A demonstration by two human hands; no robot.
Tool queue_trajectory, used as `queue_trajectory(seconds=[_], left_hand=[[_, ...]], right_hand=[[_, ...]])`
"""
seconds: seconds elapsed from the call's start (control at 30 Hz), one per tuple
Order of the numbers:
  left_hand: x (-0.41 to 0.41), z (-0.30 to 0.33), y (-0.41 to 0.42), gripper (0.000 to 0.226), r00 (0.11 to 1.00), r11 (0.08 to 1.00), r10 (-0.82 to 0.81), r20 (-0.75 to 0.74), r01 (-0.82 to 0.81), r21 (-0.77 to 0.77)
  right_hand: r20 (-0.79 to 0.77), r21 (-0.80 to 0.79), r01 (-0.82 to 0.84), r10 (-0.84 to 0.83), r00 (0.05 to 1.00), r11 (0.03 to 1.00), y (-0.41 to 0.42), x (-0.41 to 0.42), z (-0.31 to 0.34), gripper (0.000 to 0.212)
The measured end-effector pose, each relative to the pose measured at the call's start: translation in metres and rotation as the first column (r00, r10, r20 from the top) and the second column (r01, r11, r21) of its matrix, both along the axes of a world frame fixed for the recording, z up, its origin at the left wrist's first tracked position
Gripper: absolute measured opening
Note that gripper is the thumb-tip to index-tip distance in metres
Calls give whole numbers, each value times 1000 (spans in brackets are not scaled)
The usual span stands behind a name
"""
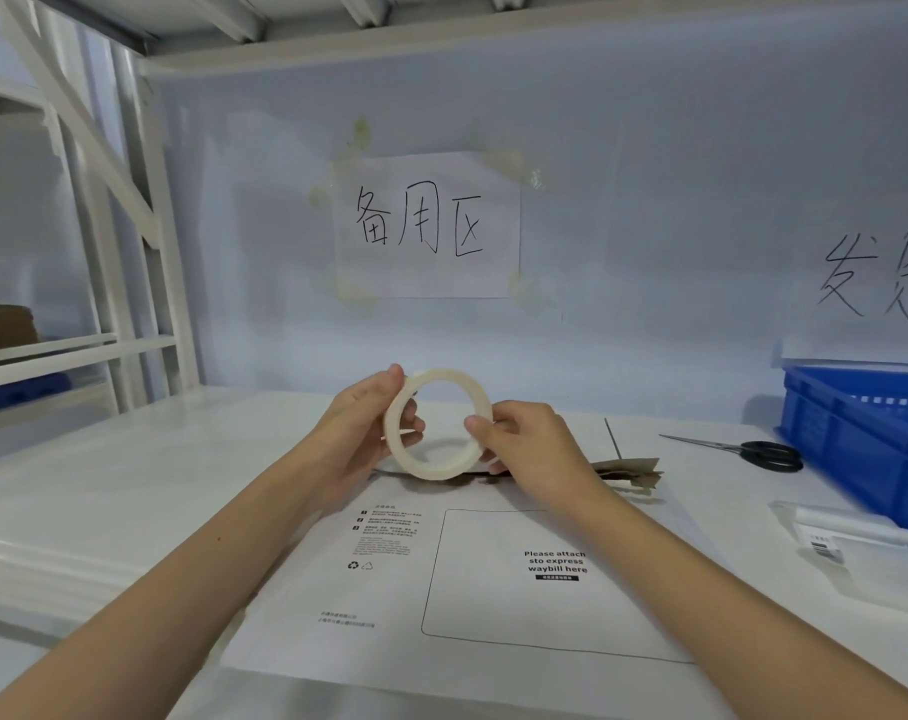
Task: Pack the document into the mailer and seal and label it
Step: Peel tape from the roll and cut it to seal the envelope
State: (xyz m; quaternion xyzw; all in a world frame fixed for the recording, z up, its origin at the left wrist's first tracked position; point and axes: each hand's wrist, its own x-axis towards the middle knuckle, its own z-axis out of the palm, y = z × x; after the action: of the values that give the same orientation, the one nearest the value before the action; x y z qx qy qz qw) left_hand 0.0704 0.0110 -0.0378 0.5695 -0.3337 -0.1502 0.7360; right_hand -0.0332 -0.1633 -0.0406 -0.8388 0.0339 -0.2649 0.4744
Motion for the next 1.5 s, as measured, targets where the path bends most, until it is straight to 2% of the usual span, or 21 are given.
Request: queue_trajectory(seconds=[0.1, 0.2, 0.37, 0.47, 0.6, 0.8, 1.2, 1.4, 1.5], left_hand=[[-2, 0, 0, 32, 999, 999, 41, 35, -41, 12], [-9, 0, -3, 32, 997, 997, 34, 71, -39, 66], [-12, -5, -7, 29, 996, 989, 28, 86, -40, 139], [-8, -6, -7, 27, 996, 986, 36, 76, -48, 157], [-6, -9, -9, 26, 997, 984, 16, 80, -30, 177], [-1, -12, -9, 26, 995, 982, -12, 97, -7, 190], [-3, -11, -12, 23, 998, 971, -29, 58, 14, 239], [-6, -9, -12, 21, 999, 975, -34, -25, 39, 220], [-5, -8, -12, 22, 996, 972, -25, -80, 43, 231]], right_hand=[[65, 47, 39, -42, 997, 998, -5, -2, 4, 32], [58, 242, 1, -16, 998, 970, -6, -7, 11, 34], [-92, 470, -105, 167, 982, 877, -1, -14, 15, 44], [-97, 591, -185, 297, 950, 785, -2, -13, 19, 42], [-55, 666, -275, 413, 909, 694, -3, -15, 20, 31], [33, 666, -420, 539, 842, 616, -1, -15, 18, 22], [21, 563, -555, 661, 750, 612, 3, -18, 16, 48], [-45, 508, -528, 633, 773, 681, 5, -17, 11, 43], [-71, 443, -479, 562, 824, 758, 9, -16, 8, 34]])
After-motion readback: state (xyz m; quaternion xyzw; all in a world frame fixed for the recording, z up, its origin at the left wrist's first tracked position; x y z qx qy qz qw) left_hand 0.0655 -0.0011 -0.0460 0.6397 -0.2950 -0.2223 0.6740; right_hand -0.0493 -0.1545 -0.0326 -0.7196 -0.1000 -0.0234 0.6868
